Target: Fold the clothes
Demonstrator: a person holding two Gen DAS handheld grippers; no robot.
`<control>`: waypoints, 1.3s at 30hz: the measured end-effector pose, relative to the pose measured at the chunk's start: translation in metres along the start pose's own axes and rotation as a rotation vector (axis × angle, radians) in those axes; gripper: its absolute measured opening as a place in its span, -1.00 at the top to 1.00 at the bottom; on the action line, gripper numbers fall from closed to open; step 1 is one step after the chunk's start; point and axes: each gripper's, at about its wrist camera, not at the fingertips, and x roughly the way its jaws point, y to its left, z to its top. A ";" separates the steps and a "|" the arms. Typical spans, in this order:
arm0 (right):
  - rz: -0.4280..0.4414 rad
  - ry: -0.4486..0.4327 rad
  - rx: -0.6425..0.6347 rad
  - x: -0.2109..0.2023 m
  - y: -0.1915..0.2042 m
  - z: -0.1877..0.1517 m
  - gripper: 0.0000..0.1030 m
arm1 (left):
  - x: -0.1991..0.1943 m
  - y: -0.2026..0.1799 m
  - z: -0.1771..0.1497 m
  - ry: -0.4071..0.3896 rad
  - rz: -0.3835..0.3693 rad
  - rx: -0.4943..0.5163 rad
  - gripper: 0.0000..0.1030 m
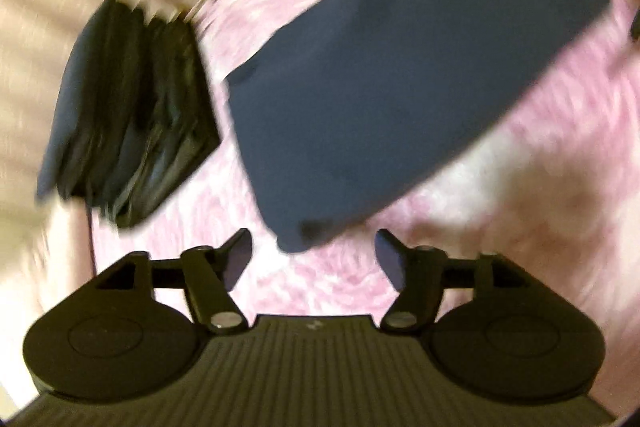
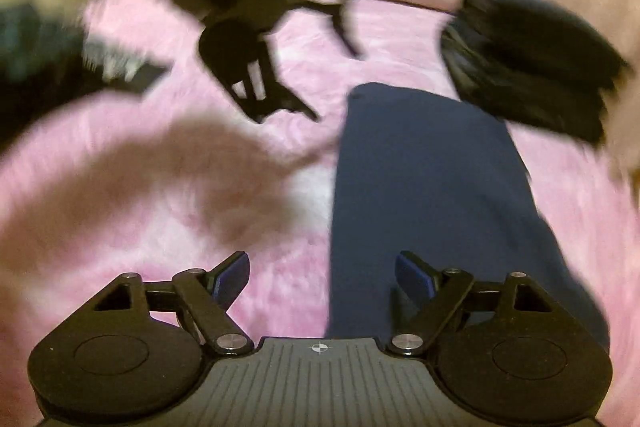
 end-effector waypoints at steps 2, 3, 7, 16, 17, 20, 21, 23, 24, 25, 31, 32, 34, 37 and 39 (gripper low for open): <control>-0.068 0.058 -0.080 0.019 0.005 -0.004 -0.19 | 0.005 -0.011 -0.001 -0.030 0.015 0.079 -0.31; -0.106 0.076 -0.114 0.024 0.000 -0.009 0.10 | 0.008 -0.014 -0.001 -0.042 0.025 0.108 -0.33; -0.143 0.083 -0.154 0.020 -0.029 -0.023 0.63 | 0.022 -0.027 -0.003 -0.092 0.066 0.222 -0.42; -0.091 0.096 -0.031 -0.035 -0.064 -0.027 0.71 | 0.052 -0.043 -0.001 -0.164 0.123 0.442 -0.41; -0.096 0.098 -0.044 -0.036 -0.061 -0.029 0.70 | 0.055 -0.043 0.000 -0.161 0.124 0.452 -0.14; -0.144 0.088 -0.114 -0.035 -0.043 -0.033 0.04 | 0.059 -0.035 0.010 -0.114 0.069 0.387 0.30; -0.157 0.076 -0.140 -0.033 -0.037 -0.033 -0.41 | 0.056 -0.032 0.012 -0.105 0.059 0.359 0.36; -0.177 0.048 -0.191 -0.027 -0.027 -0.035 -0.44 | 0.050 -0.025 0.017 -0.087 0.042 0.303 0.41; -0.187 0.034 -0.217 -0.024 -0.021 -0.036 -0.44 | 0.047 -0.021 0.020 -0.079 0.033 0.275 0.42; -0.199 0.037 -0.252 -0.016 -0.019 -0.038 -0.44 | 0.043 -0.018 0.023 -0.068 0.018 0.243 0.43; -0.182 0.084 -0.381 -0.011 -0.037 -0.062 0.53 | 0.003 -0.014 0.036 0.007 -0.058 0.076 0.44; -0.163 0.079 -0.396 -0.023 -0.041 -0.066 0.55 | -0.008 -0.020 0.041 0.022 -0.069 0.045 0.44; -0.104 0.084 -0.423 -0.050 -0.050 -0.077 0.58 | -0.030 -0.034 0.052 0.053 -0.091 -0.017 0.44; -0.008 0.091 -0.517 -0.088 -0.058 -0.102 0.57 | -0.069 -0.069 0.073 0.098 -0.118 -0.113 0.44; 0.058 0.098 -0.611 -0.109 -0.060 -0.125 0.57 | -0.093 -0.100 0.094 0.123 -0.143 -0.184 0.44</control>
